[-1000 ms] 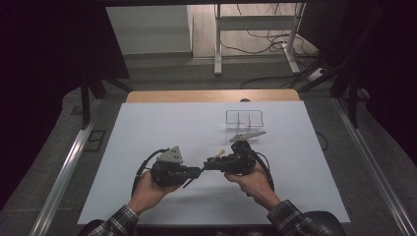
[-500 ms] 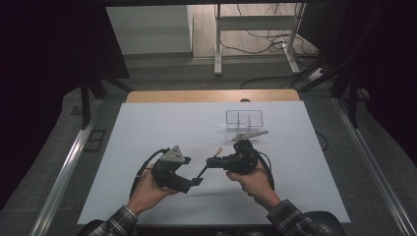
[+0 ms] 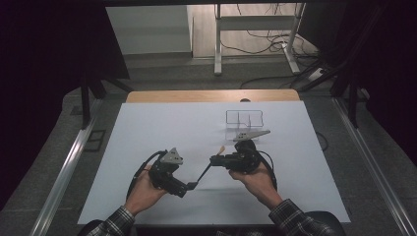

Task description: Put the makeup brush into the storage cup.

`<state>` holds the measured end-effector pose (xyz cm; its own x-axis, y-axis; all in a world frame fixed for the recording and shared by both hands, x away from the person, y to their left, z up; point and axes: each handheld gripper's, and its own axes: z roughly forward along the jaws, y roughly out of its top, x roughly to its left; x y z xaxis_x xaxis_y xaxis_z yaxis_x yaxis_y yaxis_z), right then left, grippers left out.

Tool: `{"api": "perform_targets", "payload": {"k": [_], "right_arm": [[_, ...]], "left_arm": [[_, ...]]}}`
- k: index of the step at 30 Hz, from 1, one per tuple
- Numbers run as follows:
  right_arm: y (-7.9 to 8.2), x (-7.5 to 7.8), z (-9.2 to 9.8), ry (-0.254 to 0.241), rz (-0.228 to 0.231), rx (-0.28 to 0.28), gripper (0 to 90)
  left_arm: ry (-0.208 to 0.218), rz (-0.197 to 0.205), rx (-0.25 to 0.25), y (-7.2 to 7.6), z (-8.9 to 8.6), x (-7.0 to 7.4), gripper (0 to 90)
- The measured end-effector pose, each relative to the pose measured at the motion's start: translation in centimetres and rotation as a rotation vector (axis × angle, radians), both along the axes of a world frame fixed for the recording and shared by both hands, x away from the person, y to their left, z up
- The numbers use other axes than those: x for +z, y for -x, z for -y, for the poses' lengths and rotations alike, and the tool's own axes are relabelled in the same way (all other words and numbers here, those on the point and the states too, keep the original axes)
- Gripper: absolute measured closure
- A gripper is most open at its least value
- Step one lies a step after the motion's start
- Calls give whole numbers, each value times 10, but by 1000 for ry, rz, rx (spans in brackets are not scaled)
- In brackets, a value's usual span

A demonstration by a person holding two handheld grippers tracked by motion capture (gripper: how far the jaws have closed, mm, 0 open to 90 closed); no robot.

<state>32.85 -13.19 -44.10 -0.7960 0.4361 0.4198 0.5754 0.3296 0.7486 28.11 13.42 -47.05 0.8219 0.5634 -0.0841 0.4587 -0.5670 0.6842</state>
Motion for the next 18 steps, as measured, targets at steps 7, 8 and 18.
{"api": "perform_targets", "payload": {"k": [7,8,18], "right_arm": [[0,1,2,19,28,-8,835],[0,2,3,22,41,-17,835],[-1,2,8,28,59,-35,835]], "left_arm": [[-9,15,12,1,-6,0,0],[-10,13,10,2,-7,0,0],[5,11,22,5,-14,1,0]]}}
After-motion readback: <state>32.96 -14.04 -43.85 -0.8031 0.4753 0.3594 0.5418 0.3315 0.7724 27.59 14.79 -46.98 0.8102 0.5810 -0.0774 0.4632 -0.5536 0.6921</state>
